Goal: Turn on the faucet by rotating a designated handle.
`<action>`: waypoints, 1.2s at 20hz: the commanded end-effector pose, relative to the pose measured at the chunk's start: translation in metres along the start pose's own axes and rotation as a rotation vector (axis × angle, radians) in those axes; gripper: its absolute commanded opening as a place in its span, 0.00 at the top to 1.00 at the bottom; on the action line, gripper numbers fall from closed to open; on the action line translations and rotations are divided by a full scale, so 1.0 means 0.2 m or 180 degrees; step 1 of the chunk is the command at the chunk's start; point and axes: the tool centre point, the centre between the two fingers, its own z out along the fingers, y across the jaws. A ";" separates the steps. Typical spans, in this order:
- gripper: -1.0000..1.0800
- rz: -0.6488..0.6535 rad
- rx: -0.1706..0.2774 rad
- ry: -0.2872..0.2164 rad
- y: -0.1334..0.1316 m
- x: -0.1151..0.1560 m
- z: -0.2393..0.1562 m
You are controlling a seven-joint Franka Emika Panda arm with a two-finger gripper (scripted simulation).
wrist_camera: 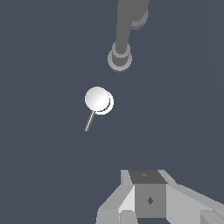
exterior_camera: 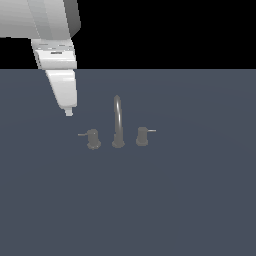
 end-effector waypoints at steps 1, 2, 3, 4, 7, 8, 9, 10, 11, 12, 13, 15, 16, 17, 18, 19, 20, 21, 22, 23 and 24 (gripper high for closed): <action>1.00 0.0138 -0.0003 0.0003 -0.05 0.02 0.07; 1.00 0.0197 -0.0004 0.0003 -0.08 0.03 0.10; 1.00 0.0258 -0.0006 0.0004 -0.10 0.04 0.13; 1.00 0.0320 -0.0008 0.0005 -0.13 0.05 0.16; 1.00 0.0505 -0.0013 0.0007 -0.20 0.09 0.25; 1.00 0.0565 -0.0014 0.0008 -0.22 0.10 0.28; 1.00 0.0623 -0.0016 0.0008 -0.24 0.11 0.31; 1.00 0.0680 -0.0017 0.0008 -0.26 0.12 0.33; 1.00 0.0736 -0.0018 0.0009 -0.28 0.14 0.36; 1.00 0.0789 -0.0019 0.0008 -0.30 0.15 0.38; 1.00 0.0839 -0.0020 0.0008 -0.32 0.16 0.41; 1.00 0.0932 -0.0021 0.0007 -0.35 0.18 0.45; 1.00 0.0973 -0.0021 0.0006 -0.37 0.20 0.47; 1.00 0.1012 -0.0022 0.0005 -0.38 0.21 0.49; 1.00 0.1047 -0.0022 0.0004 -0.39 0.22 0.50; 1.00 0.1078 -0.0022 0.0003 -0.40 0.22 0.52; 1.00 0.1106 -0.0022 0.0001 -0.41 0.23 0.53; 1.00 0.1130 -0.0022 0.0000 -0.42 0.24 0.54; 1.00 0.1152 -0.0022 -0.0001 -0.43 0.24 0.55; 1.00 0.1169 -0.0022 -0.0003 -0.44 0.25 0.56; 1.00 0.1183 -0.0022 -0.0004 -0.44 0.25 0.56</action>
